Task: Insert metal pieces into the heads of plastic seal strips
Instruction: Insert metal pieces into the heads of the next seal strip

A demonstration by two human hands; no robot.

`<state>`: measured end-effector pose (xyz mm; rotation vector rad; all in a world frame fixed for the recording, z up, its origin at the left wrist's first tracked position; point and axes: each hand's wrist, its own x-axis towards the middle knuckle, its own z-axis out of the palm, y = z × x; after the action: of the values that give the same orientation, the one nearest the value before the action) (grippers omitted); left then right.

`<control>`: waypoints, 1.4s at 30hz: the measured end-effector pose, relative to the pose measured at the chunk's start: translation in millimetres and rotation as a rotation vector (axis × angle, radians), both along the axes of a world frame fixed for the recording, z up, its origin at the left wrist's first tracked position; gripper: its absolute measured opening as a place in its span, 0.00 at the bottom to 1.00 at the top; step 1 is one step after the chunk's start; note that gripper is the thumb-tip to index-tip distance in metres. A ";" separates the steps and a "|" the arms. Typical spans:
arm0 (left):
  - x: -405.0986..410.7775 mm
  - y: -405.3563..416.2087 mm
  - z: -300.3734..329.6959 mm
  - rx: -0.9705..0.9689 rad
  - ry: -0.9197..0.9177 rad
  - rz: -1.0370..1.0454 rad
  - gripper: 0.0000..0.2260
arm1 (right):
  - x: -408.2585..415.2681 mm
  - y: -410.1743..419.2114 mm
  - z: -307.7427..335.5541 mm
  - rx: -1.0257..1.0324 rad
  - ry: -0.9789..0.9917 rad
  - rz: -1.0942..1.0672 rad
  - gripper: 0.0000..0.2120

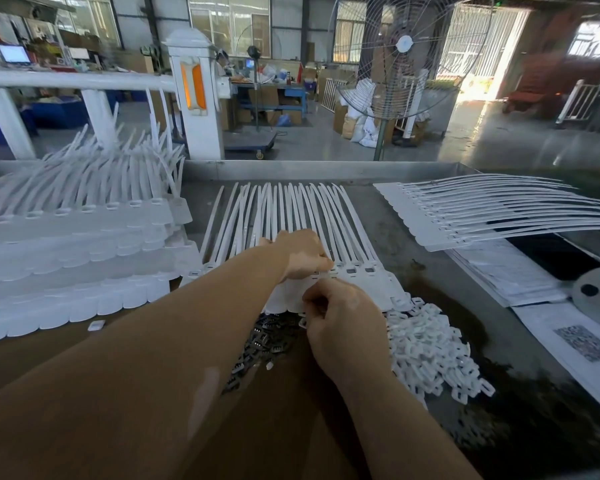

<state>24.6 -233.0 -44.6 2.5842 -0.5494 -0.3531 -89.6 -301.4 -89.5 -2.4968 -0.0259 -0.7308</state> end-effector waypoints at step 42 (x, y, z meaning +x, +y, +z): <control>-76.9 50.2 -23.6 -0.170 -0.392 0.038 0.09 | -5.0 -2.5 9.5 0.208 -0.022 -0.121 0.04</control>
<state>-52.3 -182.7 -68.2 2.5011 -0.6311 0.2122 -94.7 -303.9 -80.0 -2.3065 0.1850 -0.7692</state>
